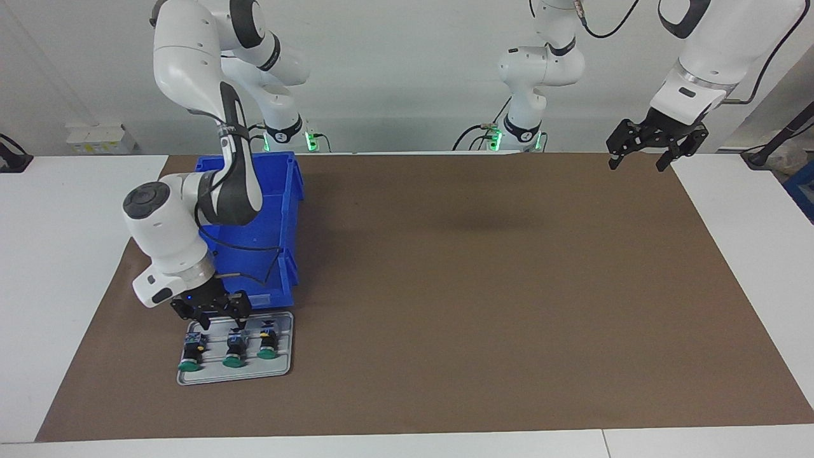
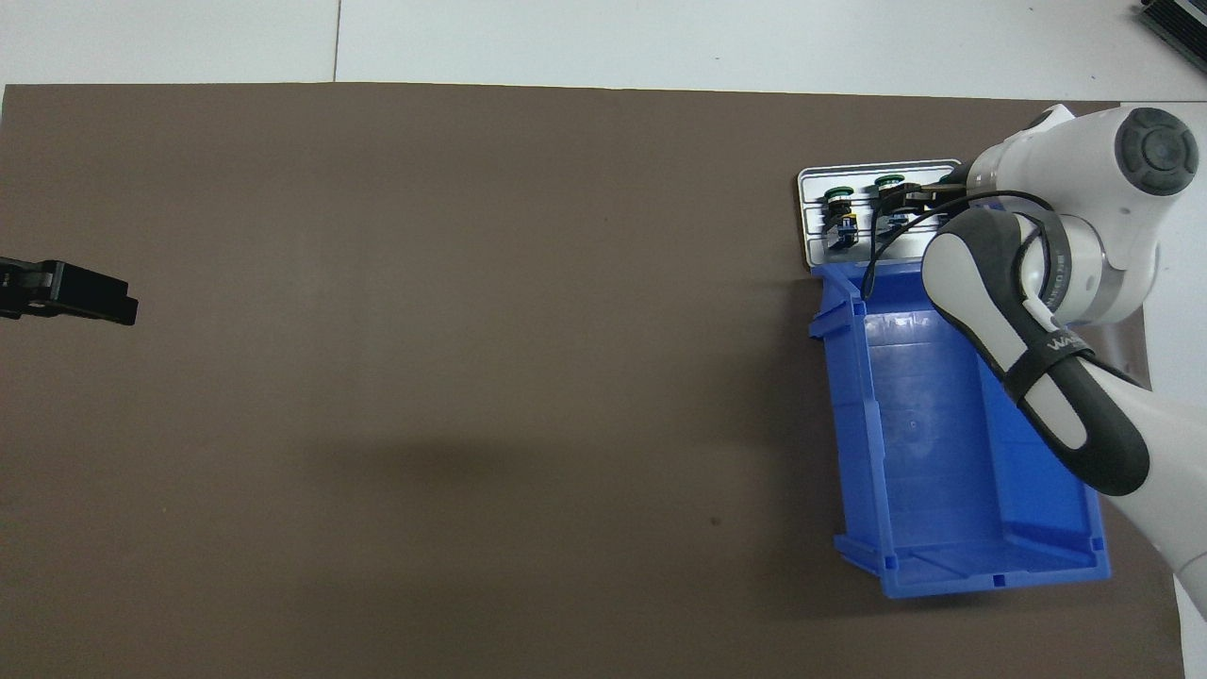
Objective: Place and press button with both arms
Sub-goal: 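Grasp a green-capped button from the metal tray with the right gripper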
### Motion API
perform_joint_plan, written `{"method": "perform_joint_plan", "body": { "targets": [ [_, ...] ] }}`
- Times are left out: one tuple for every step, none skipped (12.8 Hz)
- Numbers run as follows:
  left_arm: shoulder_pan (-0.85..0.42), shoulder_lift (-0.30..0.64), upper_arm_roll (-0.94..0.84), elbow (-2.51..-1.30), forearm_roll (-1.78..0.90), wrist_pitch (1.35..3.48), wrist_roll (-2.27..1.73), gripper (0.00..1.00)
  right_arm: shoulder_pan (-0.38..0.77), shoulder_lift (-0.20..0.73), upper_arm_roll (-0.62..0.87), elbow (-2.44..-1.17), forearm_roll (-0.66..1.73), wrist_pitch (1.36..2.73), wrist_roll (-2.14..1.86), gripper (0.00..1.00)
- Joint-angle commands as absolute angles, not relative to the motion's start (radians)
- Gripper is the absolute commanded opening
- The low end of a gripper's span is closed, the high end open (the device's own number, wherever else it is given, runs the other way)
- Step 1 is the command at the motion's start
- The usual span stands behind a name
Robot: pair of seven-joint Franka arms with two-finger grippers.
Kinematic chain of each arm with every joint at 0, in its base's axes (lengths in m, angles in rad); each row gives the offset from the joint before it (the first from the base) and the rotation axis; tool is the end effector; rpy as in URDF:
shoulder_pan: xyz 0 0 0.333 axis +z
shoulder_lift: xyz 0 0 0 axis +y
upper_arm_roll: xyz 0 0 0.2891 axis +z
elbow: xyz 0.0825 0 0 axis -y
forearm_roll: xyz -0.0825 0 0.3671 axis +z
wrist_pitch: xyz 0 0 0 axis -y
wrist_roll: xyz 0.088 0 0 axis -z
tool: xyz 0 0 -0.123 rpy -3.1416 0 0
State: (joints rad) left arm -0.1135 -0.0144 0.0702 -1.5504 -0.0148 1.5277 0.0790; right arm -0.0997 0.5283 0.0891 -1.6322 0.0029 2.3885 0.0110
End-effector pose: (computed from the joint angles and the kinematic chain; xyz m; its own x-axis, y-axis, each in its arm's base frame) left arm 0.5288 -0.0245 0.5947 0.9924 -0.1226 -0.0071 -0.1225 -0.9923 0.0164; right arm 0.6814 -0.0142 0.3068 0.9729 -0.0454 0.2269 -0.0350 -0.9981 -0.0498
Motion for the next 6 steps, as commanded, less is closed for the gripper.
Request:
{"method": "perform_joint_plan", "body": {
  "targets": [
    [-0.104, -0.04, 0.061, -1.578, 0.005, 1.529, 0.084, 1.0, -0.095, 0.571, 0.097, -1.595, -0.011, 2.421, -0.006, 0.8],
    [-0.104, -0.04, 0.061, -1.578, 0.005, 1.529, 0.084, 1.0, -0.1, 0.583, 0.097, -1.595, -0.014, 2.44, -0.009, 0.78],
    [-0.104, -0.04, 0.061, -1.578, 0.005, 1.529, 0.084, 1.0, -0.106, 0.591, 0.097, -1.604, -0.014, 2.463, -0.011, 0.74],
    [-0.104, -0.04, 0.061, -1.578, 0.005, 1.529, 0.084, 1.0, -0.103, 0.597, 0.097, -1.606, -0.012, 2.477, -0.009, 0.7],
    [-0.104, -0.04, 0.061, -1.578, 0.005, 1.529, 0.084, 1.0, -0.098, 0.597, 0.097, -1.606, -0.012, 2.48, -0.008, 0.65],
    [-0.104, -0.04, 0.061, -1.578, 0.005, 1.529, 0.084, 1.0, -0.098, 0.597, 0.097, -1.606, -0.012, 2.48, -0.006, 0.6]
  ]
}}
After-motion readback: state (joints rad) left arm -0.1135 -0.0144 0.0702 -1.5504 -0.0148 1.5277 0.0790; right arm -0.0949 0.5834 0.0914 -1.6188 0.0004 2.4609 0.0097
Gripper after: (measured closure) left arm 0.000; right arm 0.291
